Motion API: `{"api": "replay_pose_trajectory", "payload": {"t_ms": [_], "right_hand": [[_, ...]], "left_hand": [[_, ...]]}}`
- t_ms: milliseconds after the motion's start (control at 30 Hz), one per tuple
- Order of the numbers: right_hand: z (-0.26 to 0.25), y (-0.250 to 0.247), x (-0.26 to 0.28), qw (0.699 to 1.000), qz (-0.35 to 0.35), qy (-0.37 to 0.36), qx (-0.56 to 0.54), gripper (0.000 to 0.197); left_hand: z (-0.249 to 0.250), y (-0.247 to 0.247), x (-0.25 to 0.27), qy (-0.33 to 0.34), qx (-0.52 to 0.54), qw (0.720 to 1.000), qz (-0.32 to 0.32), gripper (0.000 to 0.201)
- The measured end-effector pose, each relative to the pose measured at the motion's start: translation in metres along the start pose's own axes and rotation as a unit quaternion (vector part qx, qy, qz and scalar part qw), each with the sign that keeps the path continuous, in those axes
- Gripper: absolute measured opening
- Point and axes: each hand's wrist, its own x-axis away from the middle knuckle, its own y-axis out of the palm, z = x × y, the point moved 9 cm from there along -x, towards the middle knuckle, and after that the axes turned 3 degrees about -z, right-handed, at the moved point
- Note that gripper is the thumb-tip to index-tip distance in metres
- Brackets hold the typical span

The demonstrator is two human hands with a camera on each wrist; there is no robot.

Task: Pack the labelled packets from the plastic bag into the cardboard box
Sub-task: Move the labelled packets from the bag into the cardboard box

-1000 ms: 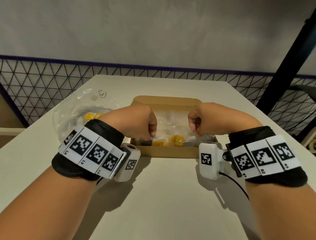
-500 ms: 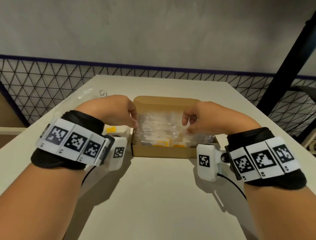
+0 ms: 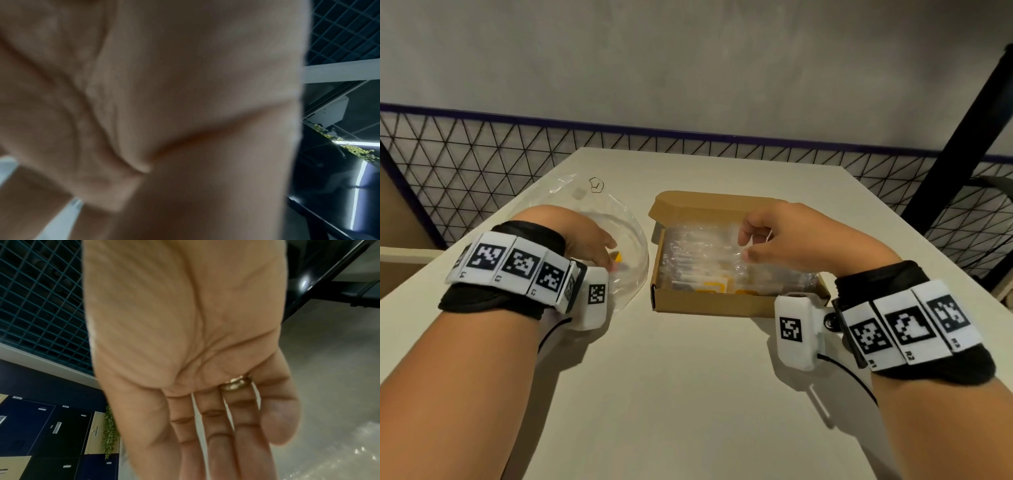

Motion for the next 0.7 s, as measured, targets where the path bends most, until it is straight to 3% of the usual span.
{"api": "replay_pose_trajectory", "payload": {"t_ms": [267, 467, 567, 700], "right_hand": [[-0.001, 0.002, -0.002, 1.000, -0.001, 0.001, -0.004, 0.013], [-0.002, 0.003, -0.002, 1.000, -0.001, 0.002, -0.007, 0.014], [-0.003, 0.001, -0.001, 1.000, 0.003, 0.000, -0.012, 0.013], [-0.004, -0.003, 0.002, 0.999, 0.013, -0.008, -0.029, 0.010]], "left_hand": [[0.004, -0.002, 0.004, 0.004, -0.023, 1.000, 0.013, 0.060], [0.008, -0.005, 0.007, 0.026, -0.028, 0.999, 0.035, 0.026], [0.010, -0.012, 0.008, 0.044, -0.002, 0.996, 0.075, 0.005], [0.017, -0.034, 0.017, 0.080, 0.037, 0.983, 0.160, 0.007]]}}
